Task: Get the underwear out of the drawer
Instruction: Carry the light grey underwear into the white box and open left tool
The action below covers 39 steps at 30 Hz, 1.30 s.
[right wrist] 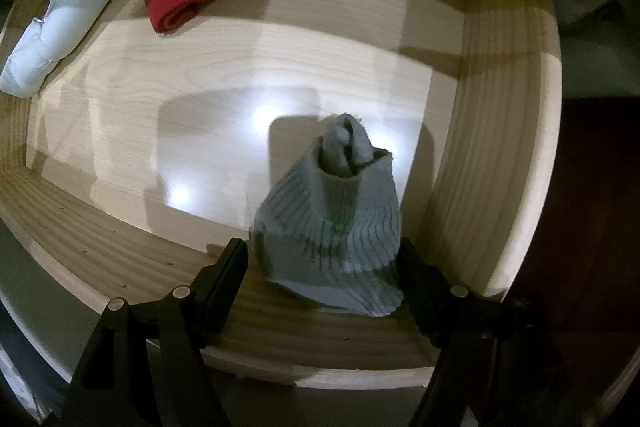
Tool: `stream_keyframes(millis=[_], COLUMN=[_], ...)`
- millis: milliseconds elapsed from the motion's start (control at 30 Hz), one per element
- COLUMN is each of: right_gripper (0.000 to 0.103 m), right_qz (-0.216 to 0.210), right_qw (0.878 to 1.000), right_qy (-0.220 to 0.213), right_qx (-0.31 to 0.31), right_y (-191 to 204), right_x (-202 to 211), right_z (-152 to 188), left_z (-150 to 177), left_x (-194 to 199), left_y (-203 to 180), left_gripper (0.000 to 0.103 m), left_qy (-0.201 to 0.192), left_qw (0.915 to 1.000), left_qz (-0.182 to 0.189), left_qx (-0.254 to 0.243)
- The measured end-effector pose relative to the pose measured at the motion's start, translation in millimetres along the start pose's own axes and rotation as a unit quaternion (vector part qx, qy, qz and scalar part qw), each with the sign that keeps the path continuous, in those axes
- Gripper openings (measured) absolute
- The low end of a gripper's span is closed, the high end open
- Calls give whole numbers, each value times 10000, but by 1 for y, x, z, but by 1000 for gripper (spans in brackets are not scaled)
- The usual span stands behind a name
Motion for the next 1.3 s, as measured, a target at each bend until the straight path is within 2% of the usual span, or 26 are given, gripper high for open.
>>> stream_keyframes(millis=[133,200,400,500,700,867,1000,1167,1300], right_gripper=[72,73,73,73,73,73,73,74,74], right_qz=[-2,-16,-21,-25,-26,-25,-26,-31,-32], right_qw=[10000,10000,10000,9999,9999,9999,9999,9999,9999], right_qy=[3,-10,-69,-92,-51,-26,-24,-47,-14], right_qx=[10,7,-33,-100,-142,-139,-129,-143,-140], right_y=[-5,-5,-2,-2,-1,-1,-1,0,-1], right_x=[3,2,-3,-5,-8,-7,-8,-9,-10], right_z=[-4,-5,5,9,13,11,10,11,11], left_z=[-31,-56,-126,-154,-189,-193,-189,-182,-182], left_x=[68,100,142,128,64,7,-25,-39,-32], left_y=[-21,-33,-51,-48,-25,-14,-6,5,9], left_gripper=[46,46,46,47,47,47,48,57,64], left_qy=[-727,-1148,-1958,-1908,-1349,-757,-489,-336,-378], left_qw=[9969,9923,9754,9763,9876,9918,9932,9933,9933], left_qz=[35,-66,-538,-614,-673,-938,-1003,-1071,-1063], left_qx=[-299,-467,-854,-816,-445,-418,-345,-275,-248])
Point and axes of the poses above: each gripper's, at about its wrist camera, not at the fingertips, and x roughly against the way its jaws point, y to its left, z to its underside, the point moved 7 cm from there along -x, roughly the way its jaws point, and after that the axes turned 6 degrees about z, right-handed, at the moved point
